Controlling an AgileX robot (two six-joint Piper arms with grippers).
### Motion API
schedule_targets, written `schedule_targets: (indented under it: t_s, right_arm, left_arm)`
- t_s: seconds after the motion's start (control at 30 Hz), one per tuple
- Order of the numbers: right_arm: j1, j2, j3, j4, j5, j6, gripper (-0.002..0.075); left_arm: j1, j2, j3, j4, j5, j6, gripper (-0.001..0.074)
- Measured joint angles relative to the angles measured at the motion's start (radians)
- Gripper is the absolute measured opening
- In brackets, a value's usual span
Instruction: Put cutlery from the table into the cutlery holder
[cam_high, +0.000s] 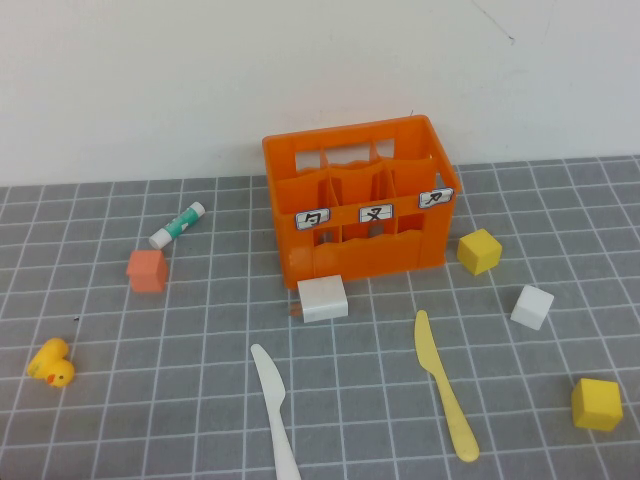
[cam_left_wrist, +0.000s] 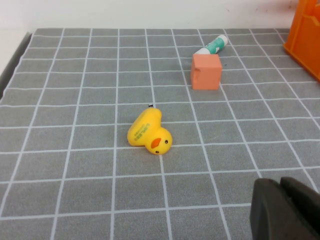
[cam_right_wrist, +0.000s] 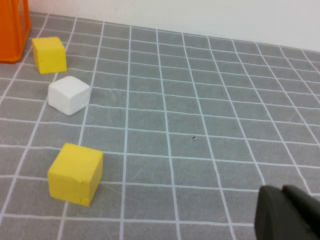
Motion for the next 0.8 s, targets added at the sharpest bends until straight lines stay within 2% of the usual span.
schedule_targets:
  t_s: [0.5,0.63,0.8]
  right_arm:
    - [0.000,0.000,0.002,-0.003,-0.035,0.000,-0.0003]
    - [0.000,0.000,0.003,-0.007,-0.210,0.000,-0.0003]
    - [0.000,0.000,0.003,-0.010,-0.588,0.004,-0.0003]
  left_arm:
    - [0.000,0.000,0.000,0.000,-0.018,0.000,-0.0001]
    - [0.000,0.000,0.007,0.000,-0.148,0.000,-0.0001]
    - [0.000,0.000,0.007,0.005,-0.488,0.000,-0.0001]
